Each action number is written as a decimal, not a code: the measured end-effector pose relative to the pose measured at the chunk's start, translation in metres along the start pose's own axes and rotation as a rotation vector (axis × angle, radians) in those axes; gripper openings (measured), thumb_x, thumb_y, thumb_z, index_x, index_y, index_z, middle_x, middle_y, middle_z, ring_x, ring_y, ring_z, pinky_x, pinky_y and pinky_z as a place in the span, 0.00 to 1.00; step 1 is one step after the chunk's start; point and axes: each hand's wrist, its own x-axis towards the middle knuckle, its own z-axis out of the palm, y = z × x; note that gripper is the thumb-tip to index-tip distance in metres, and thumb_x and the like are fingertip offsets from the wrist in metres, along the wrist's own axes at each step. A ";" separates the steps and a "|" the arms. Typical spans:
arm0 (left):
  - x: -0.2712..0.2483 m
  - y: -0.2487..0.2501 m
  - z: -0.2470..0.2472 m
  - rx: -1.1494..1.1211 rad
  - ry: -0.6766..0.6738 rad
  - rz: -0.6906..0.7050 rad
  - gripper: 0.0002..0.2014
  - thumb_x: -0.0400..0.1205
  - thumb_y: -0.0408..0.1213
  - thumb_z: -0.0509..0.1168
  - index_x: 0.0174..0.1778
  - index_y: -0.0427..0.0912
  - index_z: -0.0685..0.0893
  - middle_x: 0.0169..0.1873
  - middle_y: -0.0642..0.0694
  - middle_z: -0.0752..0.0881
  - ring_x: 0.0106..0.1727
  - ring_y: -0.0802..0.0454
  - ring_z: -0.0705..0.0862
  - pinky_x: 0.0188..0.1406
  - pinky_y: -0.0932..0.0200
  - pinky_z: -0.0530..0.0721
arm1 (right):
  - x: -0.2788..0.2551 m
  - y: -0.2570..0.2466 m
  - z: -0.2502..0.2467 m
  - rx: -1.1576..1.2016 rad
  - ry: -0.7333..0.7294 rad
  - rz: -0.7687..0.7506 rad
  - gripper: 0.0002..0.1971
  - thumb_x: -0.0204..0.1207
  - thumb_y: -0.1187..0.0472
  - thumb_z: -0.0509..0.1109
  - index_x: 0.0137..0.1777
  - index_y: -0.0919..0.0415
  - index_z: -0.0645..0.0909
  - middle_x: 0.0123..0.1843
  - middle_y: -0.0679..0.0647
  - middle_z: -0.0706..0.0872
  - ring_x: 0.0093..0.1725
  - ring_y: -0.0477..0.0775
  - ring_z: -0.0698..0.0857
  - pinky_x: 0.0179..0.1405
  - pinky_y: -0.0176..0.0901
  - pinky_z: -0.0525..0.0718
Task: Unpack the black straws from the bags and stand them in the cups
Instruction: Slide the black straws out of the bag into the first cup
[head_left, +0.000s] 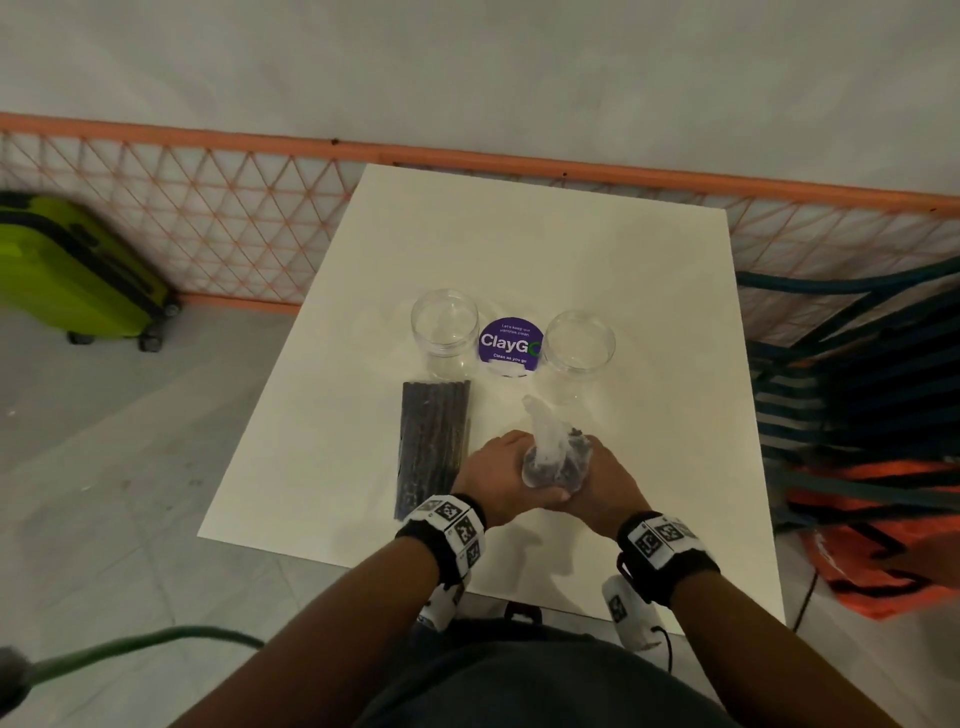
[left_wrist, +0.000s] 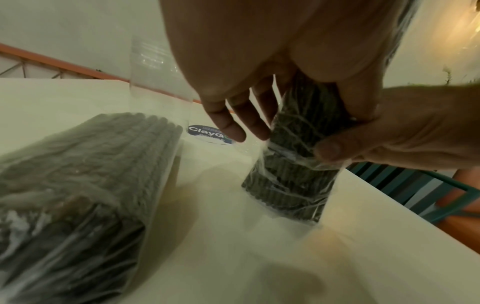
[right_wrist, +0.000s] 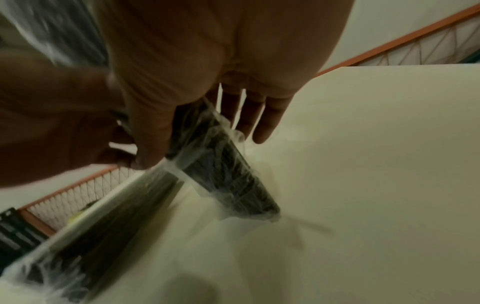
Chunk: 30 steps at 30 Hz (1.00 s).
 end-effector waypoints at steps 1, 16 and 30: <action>0.001 -0.001 0.000 0.009 -0.027 -0.017 0.40 0.62 0.71 0.74 0.68 0.53 0.83 0.65 0.47 0.88 0.65 0.47 0.85 0.68 0.42 0.84 | -0.004 -0.004 -0.005 0.051 0.023 -0.025 0.36 0.64 0.29 0.74 0.70 0.45 0.77 0.64 0.40 0.81 0.63 0.44 0.81 0.64 0.45 0.82; 0.006 0.005 -0.008 0.008 -0.114 0.083 0.35 0.62 0.71 0.72 0.58 0.52 0.86 0.54 0.50 0.92 0.57 0.50 0.88 0.63 0.43 0.86 | -0.026 -0.020 -0.011 0.070 0.033 0.061 0.17 0.73 0.45 0.73 0.56 0.55 0.84 0.52 0.54 0.90 0.51 0.57 0.88 0.44 0.44 0.83; -0.002 0.009 -0.005 -0.166 -0.037 0.146 0.28 0.70 0.53 0.80 0.66 0.54 0.83 0.57 0.55 0.90 0.59 0.57 0.88 0.61 0.56 0.84 | -0.034 -0.023 -0.008 0.157 0.092 0.150 0.17 0.78 0.52 0.73 0.64 0.58 0.81 0.54 0.56 0.91 0.51 0.60 0.88 0.42 0.40 0.75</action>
